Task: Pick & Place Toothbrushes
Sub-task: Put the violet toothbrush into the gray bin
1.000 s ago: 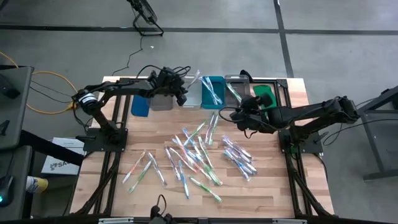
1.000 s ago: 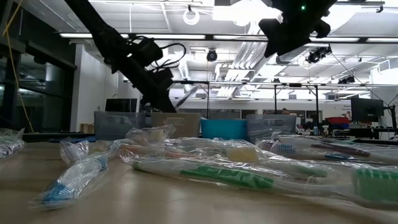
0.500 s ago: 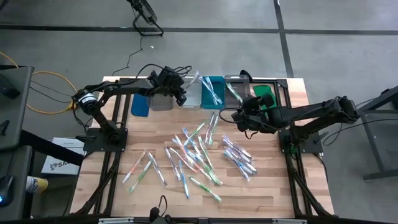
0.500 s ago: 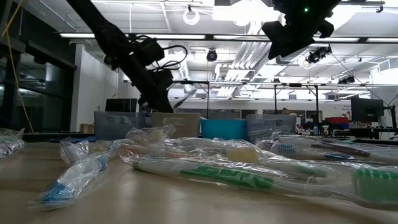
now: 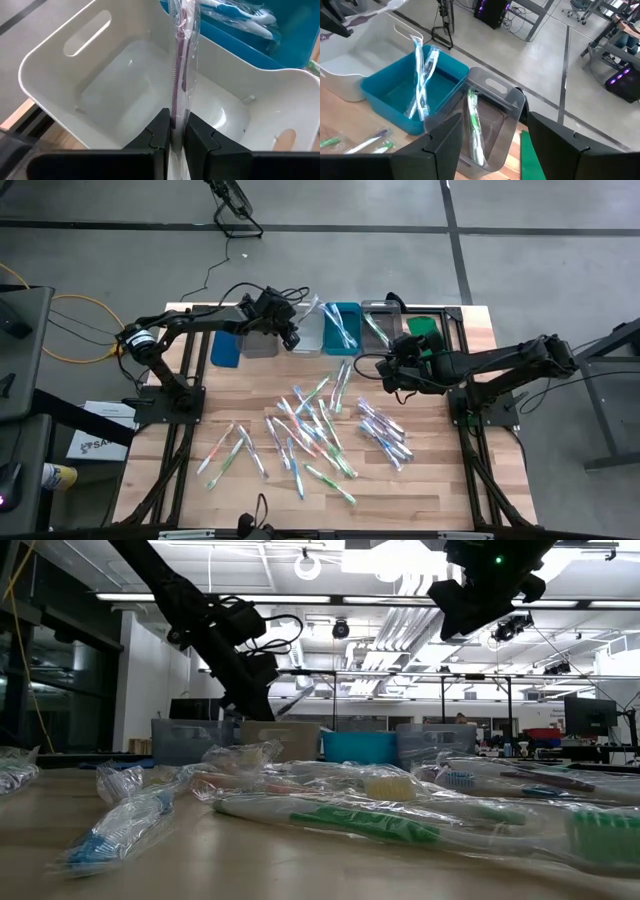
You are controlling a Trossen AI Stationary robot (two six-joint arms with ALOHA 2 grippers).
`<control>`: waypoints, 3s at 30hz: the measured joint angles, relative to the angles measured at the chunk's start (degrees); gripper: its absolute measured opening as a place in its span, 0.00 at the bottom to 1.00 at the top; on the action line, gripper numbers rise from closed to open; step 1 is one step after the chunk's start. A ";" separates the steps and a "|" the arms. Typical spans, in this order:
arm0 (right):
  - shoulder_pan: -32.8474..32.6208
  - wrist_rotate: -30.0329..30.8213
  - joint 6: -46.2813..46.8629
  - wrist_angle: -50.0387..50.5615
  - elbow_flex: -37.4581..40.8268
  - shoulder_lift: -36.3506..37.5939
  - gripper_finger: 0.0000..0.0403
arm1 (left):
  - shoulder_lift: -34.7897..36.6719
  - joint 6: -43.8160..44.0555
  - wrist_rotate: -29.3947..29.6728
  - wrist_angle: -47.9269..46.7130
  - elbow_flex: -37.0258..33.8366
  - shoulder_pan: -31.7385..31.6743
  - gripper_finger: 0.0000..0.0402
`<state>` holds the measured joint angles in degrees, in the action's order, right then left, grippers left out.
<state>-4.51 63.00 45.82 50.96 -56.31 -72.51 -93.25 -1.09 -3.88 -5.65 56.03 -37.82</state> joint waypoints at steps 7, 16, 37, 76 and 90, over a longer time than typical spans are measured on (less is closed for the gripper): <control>0.00 -0.08 0.49 -0.02 0.00 0.00 0.53 | 0.00 0.07 1.53 0.00 0.00 0.07 0.09; 0.00 -0.37 1.02 -0.09 0.00 0.00 0.53 | 0.00 0.15 1.58 0.00 0.00 0.00 0.28; 0.00 -13.27 -0.61 1.34 0.00 0.00 0.53 | 2.83 -13.28 -4.25 6.05 -0.09 -0.02 0.35; -2.62 -47.23 -11.58 -34.68 16.20 -14.05 0.53 | 15.34 -30.53 -9.07 28.44 -17.31 10.12 0.34; -1.74 -43.58 -9.11 -36.72 16.20 -17.50 0.53 | 15.32 -30.59 -9.04 26.06 -17.31 10.12 0.34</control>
<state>-6.26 19.42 36.71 14.24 -40.12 -90.01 -77.93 -31.68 -12.93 20.41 38.72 -27.70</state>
